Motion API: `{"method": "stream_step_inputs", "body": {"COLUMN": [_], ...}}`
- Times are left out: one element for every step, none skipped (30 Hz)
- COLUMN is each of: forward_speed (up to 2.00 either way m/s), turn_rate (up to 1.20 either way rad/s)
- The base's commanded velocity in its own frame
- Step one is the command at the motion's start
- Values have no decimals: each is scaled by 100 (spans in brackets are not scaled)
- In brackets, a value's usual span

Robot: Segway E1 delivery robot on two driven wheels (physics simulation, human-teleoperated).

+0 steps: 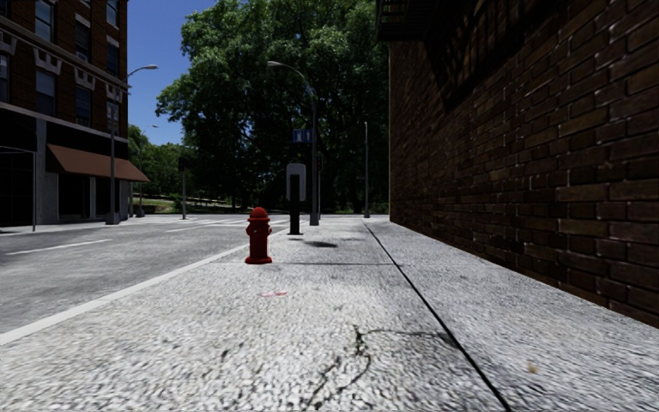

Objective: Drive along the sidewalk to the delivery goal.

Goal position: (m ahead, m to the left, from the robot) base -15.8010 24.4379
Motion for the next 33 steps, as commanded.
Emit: {"method": "stream_step_inputs", "body": {"forward_speed": [200, 200, 200, 200, 200, 200, 200, 200, 200, 200, 200, 200, 200, 200, 200, 200, 200, 200, 200, 200, 200, 200, 200, 200, 200, 200, 200, 200, 200, 200, 200, 200, 200], "turn_rate": [0, -46, -46, -61, -68, -59, -59, -6, 0, 0, 0, 0, 0, 0, 0, 0, 0, 0, 0, 0, 0, 0, 0, 0, 0, 0, 0, 0, 0, 0, 0, 0, 0]}}
